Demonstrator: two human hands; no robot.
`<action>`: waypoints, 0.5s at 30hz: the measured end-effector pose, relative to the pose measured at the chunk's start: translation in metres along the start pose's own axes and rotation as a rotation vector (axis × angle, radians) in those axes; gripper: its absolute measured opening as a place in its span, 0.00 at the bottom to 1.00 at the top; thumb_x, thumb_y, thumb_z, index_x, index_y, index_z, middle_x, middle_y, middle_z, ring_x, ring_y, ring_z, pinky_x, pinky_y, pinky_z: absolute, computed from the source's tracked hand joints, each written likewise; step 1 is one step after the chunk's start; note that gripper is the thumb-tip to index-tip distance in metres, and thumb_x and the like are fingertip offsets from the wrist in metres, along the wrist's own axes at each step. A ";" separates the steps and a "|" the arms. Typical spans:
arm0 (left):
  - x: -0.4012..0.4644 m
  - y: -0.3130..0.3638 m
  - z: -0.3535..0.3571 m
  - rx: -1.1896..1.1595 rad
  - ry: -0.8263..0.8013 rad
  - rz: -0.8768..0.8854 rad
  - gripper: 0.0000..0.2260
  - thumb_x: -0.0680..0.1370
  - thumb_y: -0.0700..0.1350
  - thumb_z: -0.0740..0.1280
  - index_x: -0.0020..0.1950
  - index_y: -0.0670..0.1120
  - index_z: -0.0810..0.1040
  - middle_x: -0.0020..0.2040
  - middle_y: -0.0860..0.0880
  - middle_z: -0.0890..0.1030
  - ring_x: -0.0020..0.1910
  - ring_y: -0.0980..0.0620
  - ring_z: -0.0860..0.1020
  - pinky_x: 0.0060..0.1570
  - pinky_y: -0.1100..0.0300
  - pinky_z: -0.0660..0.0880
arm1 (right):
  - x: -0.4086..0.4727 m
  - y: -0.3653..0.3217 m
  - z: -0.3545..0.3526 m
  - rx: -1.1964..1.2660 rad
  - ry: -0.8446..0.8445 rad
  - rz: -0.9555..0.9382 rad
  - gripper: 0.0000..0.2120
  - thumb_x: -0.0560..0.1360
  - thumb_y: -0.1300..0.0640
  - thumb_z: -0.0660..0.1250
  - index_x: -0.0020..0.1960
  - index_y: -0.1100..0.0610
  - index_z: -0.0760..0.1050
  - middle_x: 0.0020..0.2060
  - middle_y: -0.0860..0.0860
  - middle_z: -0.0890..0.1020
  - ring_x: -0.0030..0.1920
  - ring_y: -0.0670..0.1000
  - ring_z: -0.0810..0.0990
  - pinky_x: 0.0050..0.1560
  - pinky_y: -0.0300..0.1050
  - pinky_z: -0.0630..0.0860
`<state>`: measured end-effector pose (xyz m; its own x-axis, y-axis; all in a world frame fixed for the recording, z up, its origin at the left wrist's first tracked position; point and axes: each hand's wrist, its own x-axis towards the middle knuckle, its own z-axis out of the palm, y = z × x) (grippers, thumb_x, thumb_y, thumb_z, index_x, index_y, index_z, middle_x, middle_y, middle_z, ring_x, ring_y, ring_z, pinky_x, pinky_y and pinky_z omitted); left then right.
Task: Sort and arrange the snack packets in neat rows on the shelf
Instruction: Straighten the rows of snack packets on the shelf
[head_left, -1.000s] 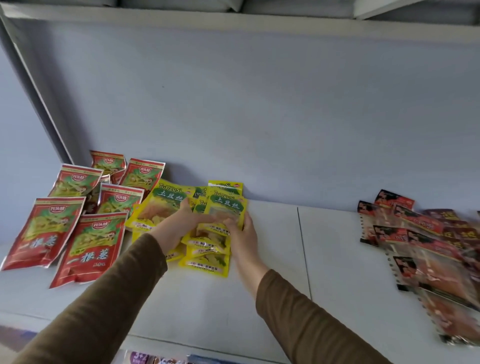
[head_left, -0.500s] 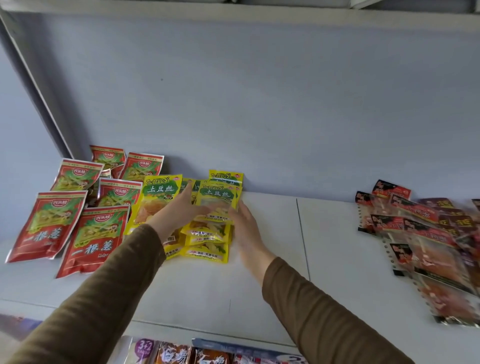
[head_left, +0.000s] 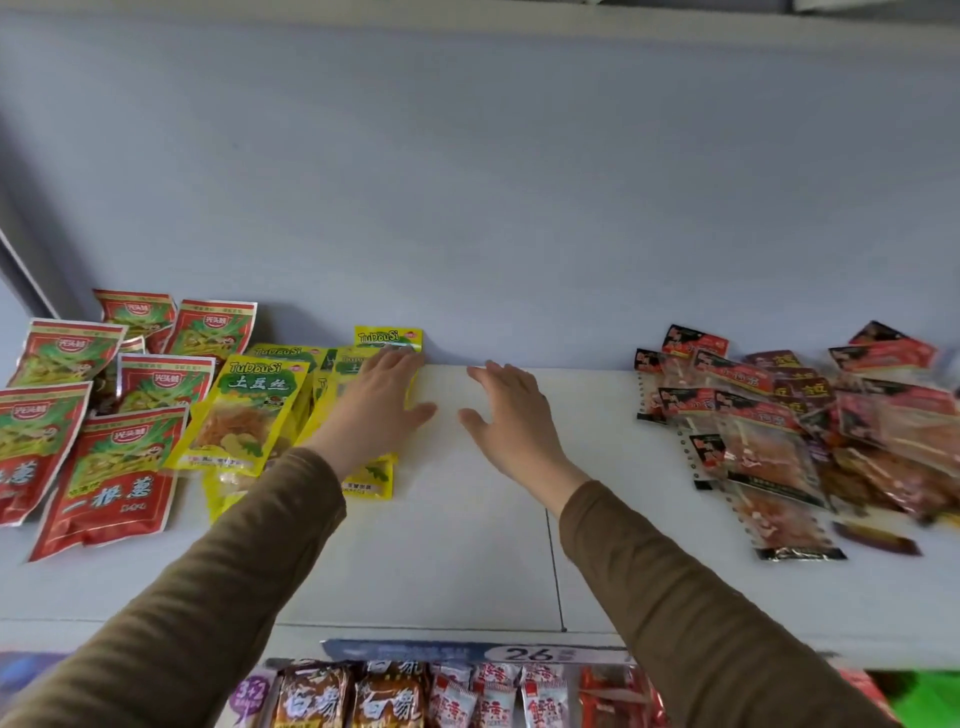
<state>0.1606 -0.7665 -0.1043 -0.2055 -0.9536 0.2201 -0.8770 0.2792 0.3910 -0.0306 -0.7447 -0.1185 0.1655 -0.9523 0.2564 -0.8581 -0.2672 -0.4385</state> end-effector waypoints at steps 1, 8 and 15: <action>0.000 0.010 0.004 0.032 -0.008 0.021 0.32 0.79 0.51 0.71 0.80 0.48 0.64 0.81 0.46 0.63 0.81 0.44 0.56 0.78 0.52 0.53 | -0.004 0.010 -0.008 -0.040 0.016 -0.007 0.27 0.80 0.47 0.65 0.76 0.54 0.67 0.77 0.53 0.67 0.78 0.57 0.61 0.76 0.49 0.57; 0.003 0.094 0.040 0.079 -0.027 0.182 0.31 0.81 0.51 0.69 0.81 0.48 0.63 0.82 0.48 0.62 0.82 0.47 0.54 0.79 0.51 0.53 | -0.043 0.076 -0.072 -0.190 0.069 -0.004 0.29 0.80 0.42 0.63 0.77 0.51 0.65 0.78 0.51 0.65 0.79 0.55 0.58 0.77 0.54 0.56; 0.011 0.222 0.096 0.031 -0.043 0.249 0.30 0.81 0.53 0.69 0.81 0.49 0.64 0.81 0.49 0.64 0.82 0.47 0.56 0.80 0.50 0.55 | -0.099 0.175 -0.144 -0.239 0.084 0.025 0.29 0.80 0.38 0.62 0.77 0.49 0.64 0.77 0.47 0.66 0.79 0.54 0.58 0.77 0.58 0.58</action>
<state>-0.0778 -0.7259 -0.1015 -0.4350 -0.8597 0.2677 -0.8096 0.5035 0.3016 -0.2669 -0.6761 -0.0964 0.1102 -0.9398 0.3235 -0.9536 -0.1918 -0.2323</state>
